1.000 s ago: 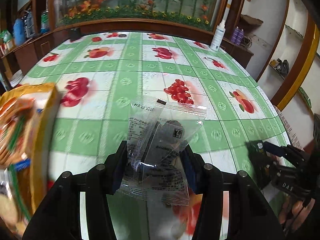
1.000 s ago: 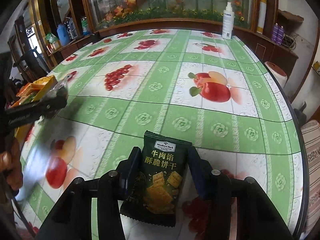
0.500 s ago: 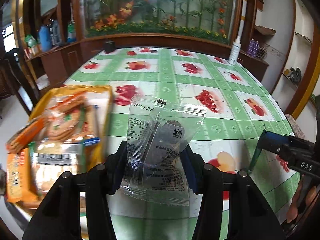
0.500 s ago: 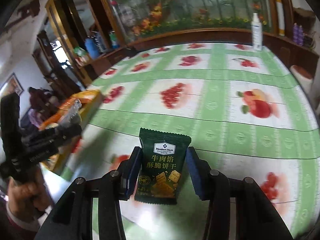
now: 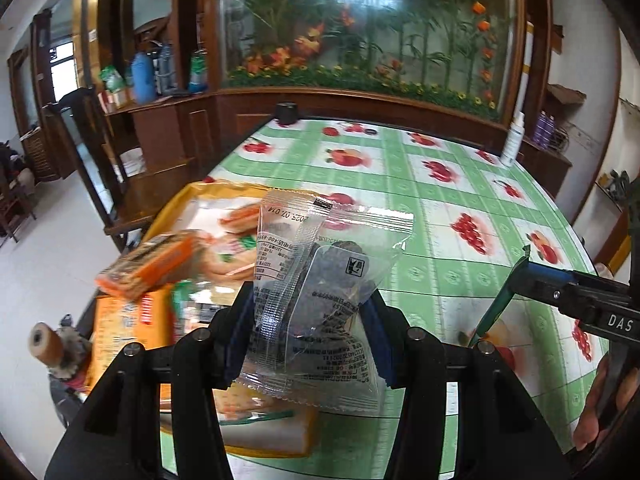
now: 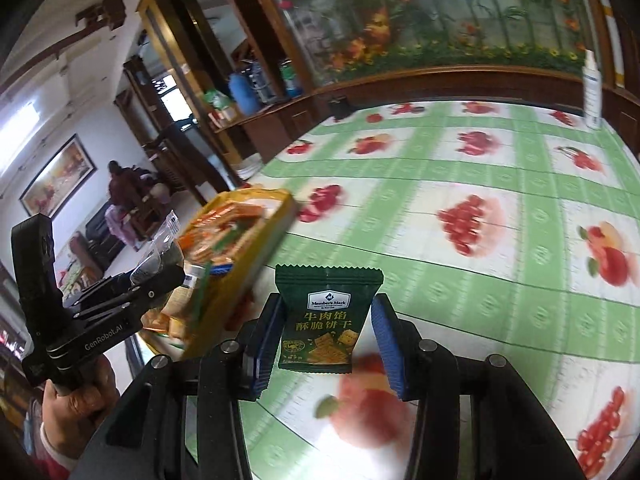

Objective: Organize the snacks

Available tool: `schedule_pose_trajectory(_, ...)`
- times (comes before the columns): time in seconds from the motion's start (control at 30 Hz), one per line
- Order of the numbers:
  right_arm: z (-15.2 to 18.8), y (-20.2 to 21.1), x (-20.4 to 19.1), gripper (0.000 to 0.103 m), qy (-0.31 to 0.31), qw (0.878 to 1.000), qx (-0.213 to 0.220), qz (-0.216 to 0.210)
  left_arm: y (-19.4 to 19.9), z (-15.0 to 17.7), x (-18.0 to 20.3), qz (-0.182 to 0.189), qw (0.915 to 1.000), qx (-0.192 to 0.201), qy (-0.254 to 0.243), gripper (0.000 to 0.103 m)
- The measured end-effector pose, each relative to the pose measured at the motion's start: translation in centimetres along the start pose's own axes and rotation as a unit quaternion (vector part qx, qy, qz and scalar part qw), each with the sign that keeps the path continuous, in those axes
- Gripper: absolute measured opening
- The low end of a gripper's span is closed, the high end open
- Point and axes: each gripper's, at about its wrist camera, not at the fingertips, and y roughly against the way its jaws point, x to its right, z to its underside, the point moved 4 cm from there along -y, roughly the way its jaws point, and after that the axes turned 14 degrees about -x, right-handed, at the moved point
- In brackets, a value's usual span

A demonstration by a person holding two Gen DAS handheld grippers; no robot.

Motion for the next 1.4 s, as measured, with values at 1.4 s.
schedule_pose_trajectory(1.4,-10.9,-17.1,-12.5,0.051,0.057,0.99,-0.064,-0.114,-2.8,-0.1,-7.0,-0.029,0.997,-0.023,0.068,0.05)
